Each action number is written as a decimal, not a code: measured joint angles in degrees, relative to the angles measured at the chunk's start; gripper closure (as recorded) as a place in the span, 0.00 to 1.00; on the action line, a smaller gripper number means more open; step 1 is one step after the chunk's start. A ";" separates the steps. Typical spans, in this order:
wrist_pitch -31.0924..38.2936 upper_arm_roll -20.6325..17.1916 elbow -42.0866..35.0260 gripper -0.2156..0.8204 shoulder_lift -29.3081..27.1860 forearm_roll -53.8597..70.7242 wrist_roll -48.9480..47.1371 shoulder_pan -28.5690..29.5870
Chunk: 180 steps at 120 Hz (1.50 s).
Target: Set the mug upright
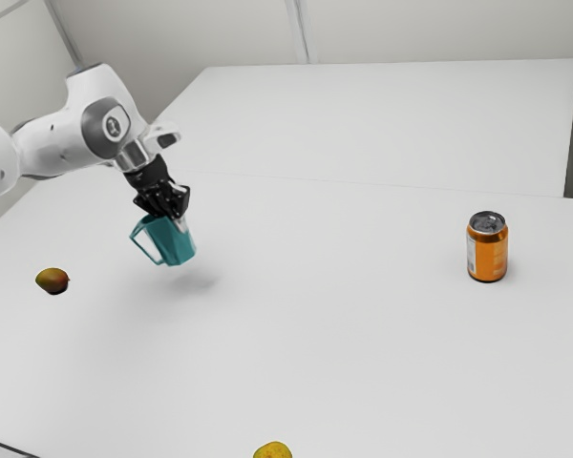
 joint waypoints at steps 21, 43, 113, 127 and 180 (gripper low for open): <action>8.79 -2.27 -8.49 0.97 -4.42 9.38 -4.10 -1.35; 15.47 -2.68 -13.03 0.97 -4.41 12.21 -8.13 -1.56; 23.34 -2.79 -13.89 0.83 1.45 13.22 -15.41 -0.75; 23.55 -2.79 -13.88 0.58 1.17 13.14 -15.96 -0.75; 19.43 -2.71 -11.25 0.25 -4.72 13.03 -17.06 -0.74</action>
